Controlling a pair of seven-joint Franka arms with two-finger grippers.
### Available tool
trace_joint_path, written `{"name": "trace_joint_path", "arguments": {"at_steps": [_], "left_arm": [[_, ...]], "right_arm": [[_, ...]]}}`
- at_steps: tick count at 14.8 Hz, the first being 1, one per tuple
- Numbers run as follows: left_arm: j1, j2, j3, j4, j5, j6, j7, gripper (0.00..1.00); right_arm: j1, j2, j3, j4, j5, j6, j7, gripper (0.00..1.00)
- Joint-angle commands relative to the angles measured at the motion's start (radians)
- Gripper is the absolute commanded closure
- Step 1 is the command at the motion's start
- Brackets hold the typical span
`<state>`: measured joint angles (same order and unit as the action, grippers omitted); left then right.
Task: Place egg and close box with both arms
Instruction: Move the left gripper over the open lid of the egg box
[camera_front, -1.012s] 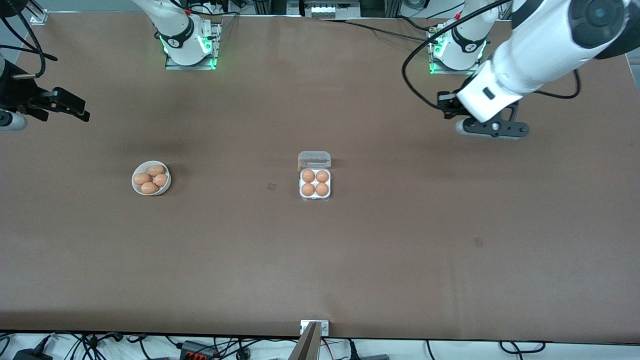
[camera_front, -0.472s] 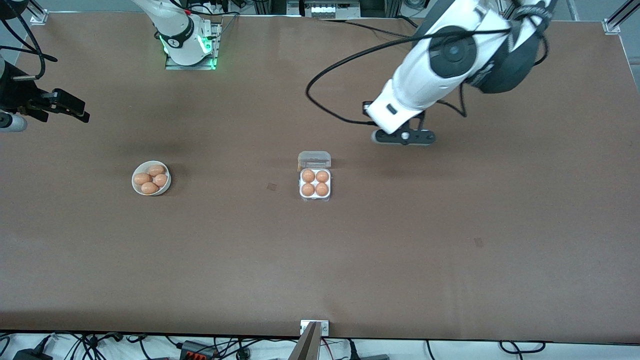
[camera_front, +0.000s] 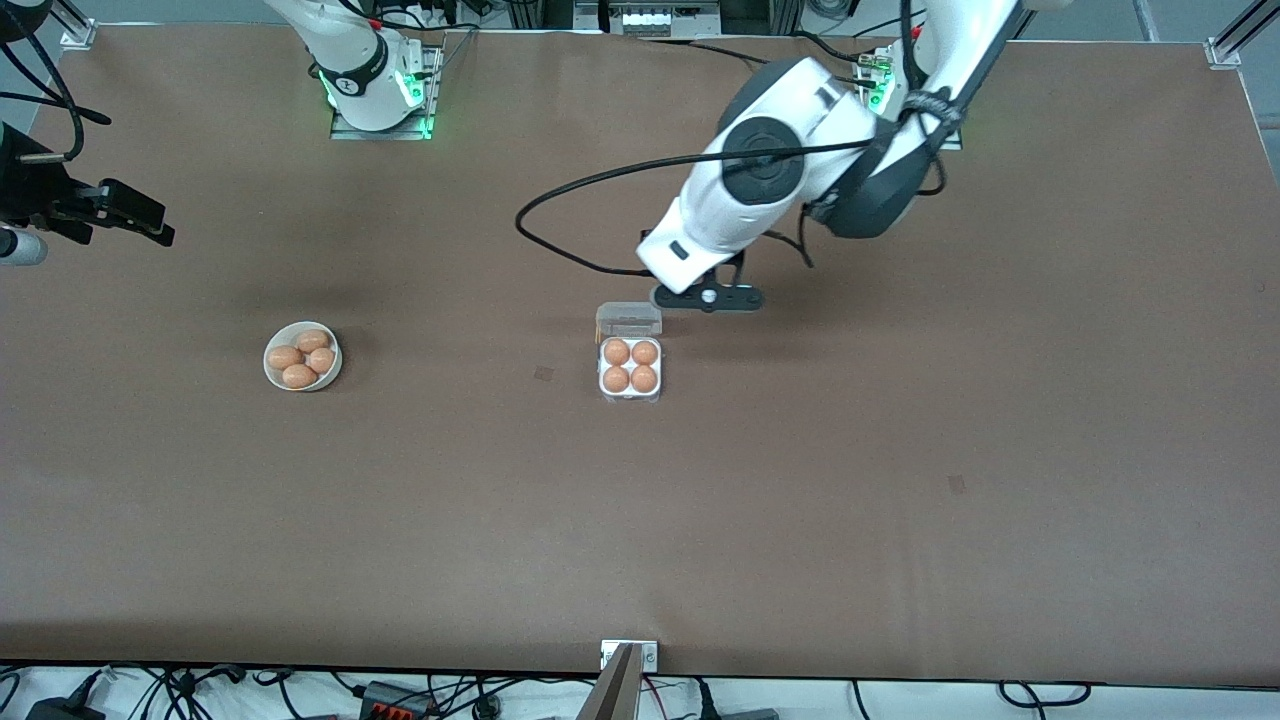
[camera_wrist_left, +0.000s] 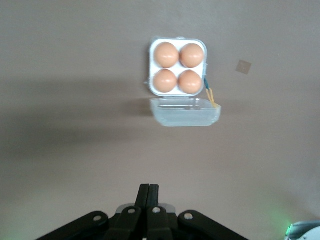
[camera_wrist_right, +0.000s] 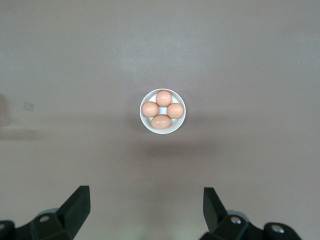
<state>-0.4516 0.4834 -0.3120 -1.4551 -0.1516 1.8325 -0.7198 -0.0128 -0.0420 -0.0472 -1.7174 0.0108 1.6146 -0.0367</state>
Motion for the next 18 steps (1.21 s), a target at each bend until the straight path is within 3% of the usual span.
{"name": "trace_joint_path", "arguments": {"at_steps": [1, 8, 18], "left_arm": [[-0.047, 0.055, 0.007, 0.045, 0.059, 0.021, -0.036, 1.0], [-0.111, 0.142, 0.013, 0.045, 0.101, 0.149, -0.069, 1.0], [-0.125, 0.199, 0.016, 0.048, 0.161, 0.228, -0.095, 1.0]], "right_arm": [[-0.013, 0.001, 0.009, 0.002, 0.008, 0.005, -0.002, 0.0], [-0.013, 0.001, 0.009, 0.001, 0.015, 0.005, -0.002, 0.0], [-0.015, 0.004, 0.009, 0.001, 0.015, 0.004, -0.005, 0.0]]}}
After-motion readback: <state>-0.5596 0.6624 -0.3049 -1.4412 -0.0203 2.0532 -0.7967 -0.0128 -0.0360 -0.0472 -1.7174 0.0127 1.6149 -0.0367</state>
